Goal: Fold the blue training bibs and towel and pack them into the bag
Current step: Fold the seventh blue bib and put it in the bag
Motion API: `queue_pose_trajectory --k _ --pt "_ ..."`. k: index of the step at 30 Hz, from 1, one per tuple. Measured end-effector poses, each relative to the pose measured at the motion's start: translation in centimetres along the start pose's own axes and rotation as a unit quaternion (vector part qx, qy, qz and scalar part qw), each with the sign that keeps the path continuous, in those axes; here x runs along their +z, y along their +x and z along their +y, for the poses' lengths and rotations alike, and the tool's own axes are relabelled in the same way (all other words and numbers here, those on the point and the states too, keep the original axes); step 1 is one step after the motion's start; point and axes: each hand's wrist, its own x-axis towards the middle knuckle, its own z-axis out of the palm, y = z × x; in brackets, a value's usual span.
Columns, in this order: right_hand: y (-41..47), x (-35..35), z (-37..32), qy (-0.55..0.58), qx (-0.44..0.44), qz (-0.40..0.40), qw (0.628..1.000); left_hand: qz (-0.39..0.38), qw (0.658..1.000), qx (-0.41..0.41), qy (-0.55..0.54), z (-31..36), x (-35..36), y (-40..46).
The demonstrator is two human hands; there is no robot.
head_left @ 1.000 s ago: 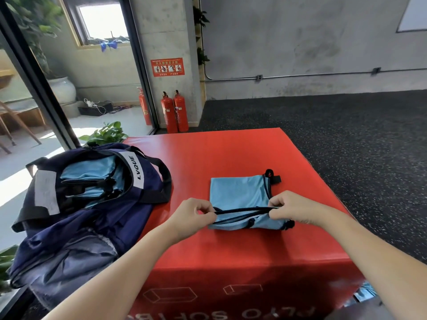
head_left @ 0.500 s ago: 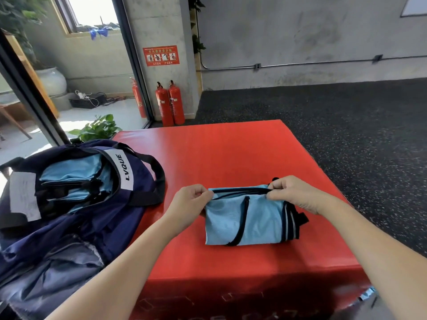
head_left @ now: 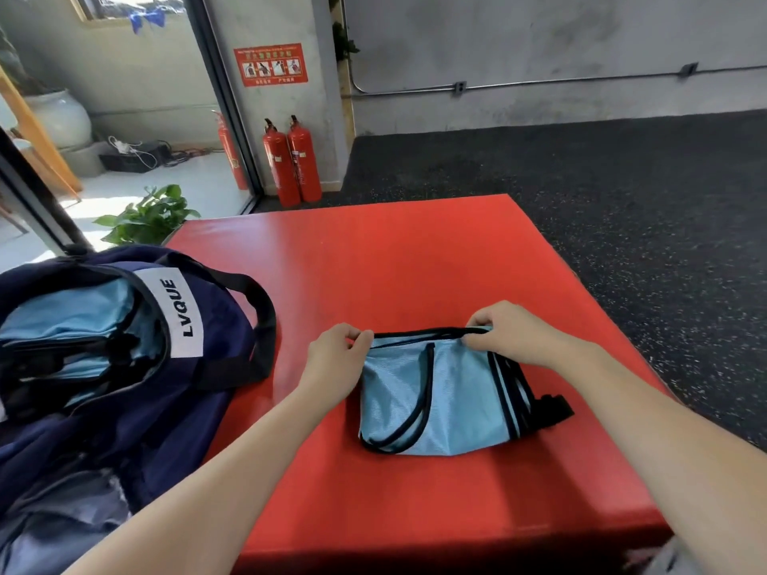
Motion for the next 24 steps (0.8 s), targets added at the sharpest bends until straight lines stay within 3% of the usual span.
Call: queue_pose_trajectory --k 4,12,24 --pt "0.8 0.1 0.3 -0.027 0.012 -0.021 0.999 0.000 1.000 -0.026 -0.013 -0.1 0.3 -0.5" --pt "1.1 0.0 0.0 -0.064 0.009 -0.036 0.997 -0.036 0.996 0.035 0.077 -0.7 1.4 -4.9" --pt "-2.4 0.2 0.4 0.009 -0.038 0.101 0.994 -0.014 0.967 0.081 0.242 -0.9 0.1 -5.4"
